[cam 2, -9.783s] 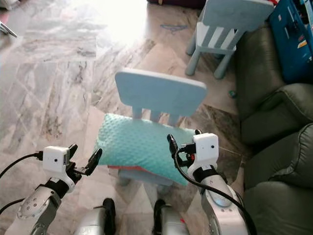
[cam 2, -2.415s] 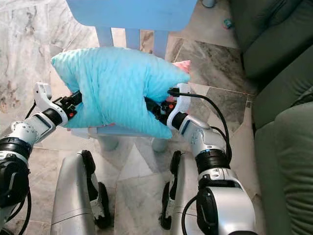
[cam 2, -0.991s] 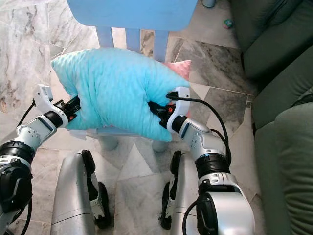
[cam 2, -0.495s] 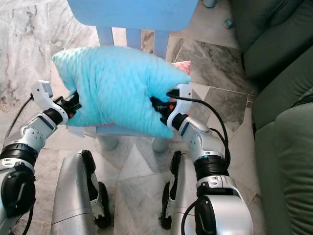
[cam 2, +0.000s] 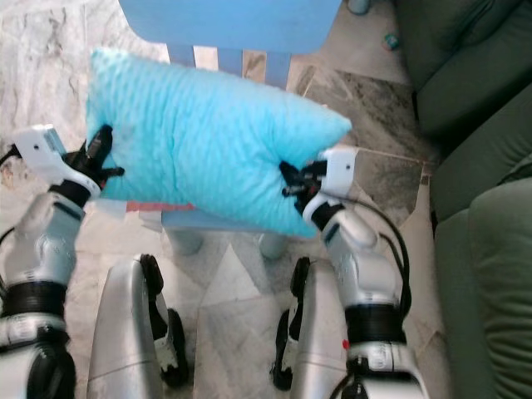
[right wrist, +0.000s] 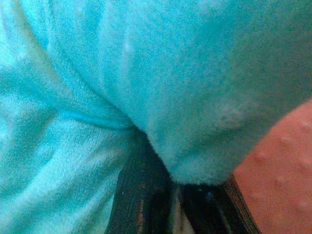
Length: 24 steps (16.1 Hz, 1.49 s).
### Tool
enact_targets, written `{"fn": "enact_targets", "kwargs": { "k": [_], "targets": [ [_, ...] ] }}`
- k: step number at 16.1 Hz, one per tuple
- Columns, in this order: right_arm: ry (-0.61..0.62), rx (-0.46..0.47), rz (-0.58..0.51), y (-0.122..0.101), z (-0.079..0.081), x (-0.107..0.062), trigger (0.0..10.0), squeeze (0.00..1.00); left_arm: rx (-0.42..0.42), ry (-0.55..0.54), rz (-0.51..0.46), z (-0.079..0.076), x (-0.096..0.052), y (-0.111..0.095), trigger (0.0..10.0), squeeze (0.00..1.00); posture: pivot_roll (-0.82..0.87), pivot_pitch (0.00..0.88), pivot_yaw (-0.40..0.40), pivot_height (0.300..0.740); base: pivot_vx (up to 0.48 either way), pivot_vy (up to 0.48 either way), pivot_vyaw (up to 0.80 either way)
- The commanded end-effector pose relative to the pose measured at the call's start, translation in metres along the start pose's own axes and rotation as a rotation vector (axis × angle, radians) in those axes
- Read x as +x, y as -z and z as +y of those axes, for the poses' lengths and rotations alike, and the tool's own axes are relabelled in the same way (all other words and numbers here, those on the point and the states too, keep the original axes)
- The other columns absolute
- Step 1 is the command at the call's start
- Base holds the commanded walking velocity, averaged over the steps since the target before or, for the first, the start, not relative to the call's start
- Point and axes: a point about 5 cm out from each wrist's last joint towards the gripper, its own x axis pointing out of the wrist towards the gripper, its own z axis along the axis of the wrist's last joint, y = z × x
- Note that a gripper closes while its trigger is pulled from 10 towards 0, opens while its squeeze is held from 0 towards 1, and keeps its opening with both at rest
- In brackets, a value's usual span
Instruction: Move the pillow to the sofa
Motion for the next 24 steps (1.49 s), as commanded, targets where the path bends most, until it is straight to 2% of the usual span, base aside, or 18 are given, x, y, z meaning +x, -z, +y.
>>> {"fn": "enact_targets", "kwargs": {
  "k": [1,4,5,7,9,12,13,14,16,17,19,21,24],
  "targets": [
    [0.011,-0.052,-0.021,0.001,0.006,-0.006,0.0,0.0,0.062,-0.005,-0.039,-0.007,-0.009,-0.002,0.0,0.0,-0.01,0.327,-0.051,0.51,0.0,0.0,0.0],
    [0.04,-0.096,-0.085,-0.008,0.011,-0.008,0.0,0.0,0.11,-0.04,-0.077,-0.016,-0.012,-0.006,0.0,0.0,-0.01,0.274,-0.047,0.51,0.0,0.0,0.0],
    [0.076,-0.138,-0.121,-0.015,0.015,-0.011,0.0,0.0,0.168,-0.048,-0.108,-0.022,-0.017,-0.01,0.0,0.0,-0.01,0.25,-0.048,0.51,0.0,0.0,0.0],
    [0.107,-0.17,-0.144,-0.019,0.018,-0.014,0.0,0.0,0.22,-0.058,-0.142,-0.029,-0.022,-0.016,0.0,0.0,-0.01,0.234,-0.05,0.51,0.0,0.0,0.0],
    [0.148,-0.236,-0.177,-0.02,0.03,-0.022,0.0,0.0,0.22,-0.084,-0.147,-0.037,-0.031,-0.014,0.0,0.0,-0.01,0.21,-0.052,0.51,0.0,0.0,0.0],
    [0.218,-0.287,-0.197,-0.02,0.032,-0.027,0.0,0.0,0.223,-0.077,-0.122,-0.042,-0.039,-0.003,0.0,0.0,-0.01,0.196,-0.049,0.51,0.0,0.0,0.0],
    [0.246,-0.296,-0.193,-0.019,0.035,-0.031,0.0,0.0,0.19,-0.093,-0.103,-0.045,-0.043,0.002,0.0,0.0,-0.01,0.186,-0.045,0.51,0.0,0.0,0.0],
    [0.273,-0.299,-0.198,-0.019,0.036,-0.034,0.0,0.0,0.194,-0.062,-0.089,-0.053,-0.046,0.007,0.0,0.0,-0.01,0.178,-0.043,0.51,0.0,0.0,0.0],
    [0.341,-0.326,-0.187,-0.018,0.032,-0.039,0.0,0.0,0.184,-0.046,-0.072,-0.061,-0.05,0.013,0.0,0.0,-0.02,0.167,-0.038,0.51,0.0,0.0,0.0],
    [0.421,-0.356,-0.166,-0.016,0.026,-0.042,0.0,0.0,0.17,-0.045,-0.058,-0.065,-0.051,0.018,0.0,0.0,-0.02,0.162,-0.037,0.51,0.0,0.0,0.0],
    [0.491,-0.392,-0.165,-0.018,0.021,-0.044,0.0,0.0,0.17,-0.056,-0.065,-0.063,-0.049,0.017,0.0,0.0,-0.02,0.155,-0.034,0.51,0.0,0.0,0.0],
    [0.526,-0.445,-0.189,-0.022,0.022,-0.045,0.0,0.0,0.169,-0.095,-0.077,-0.053,-0.044,0.013,0.0,0.0,-0.02,0.146,-0.035,0.51,0.0,0.0,0.0],
    [0.541,-0.45,-0.205,-0.024,0.022,-0.045,0.0,0.0,0.174,-0.091,-0.074,-0.051,-0.041,0.013,0.0,0.0,-0.02,0.139,-0.032,0.51,0.0,0.0,0.0]
  ]
}}
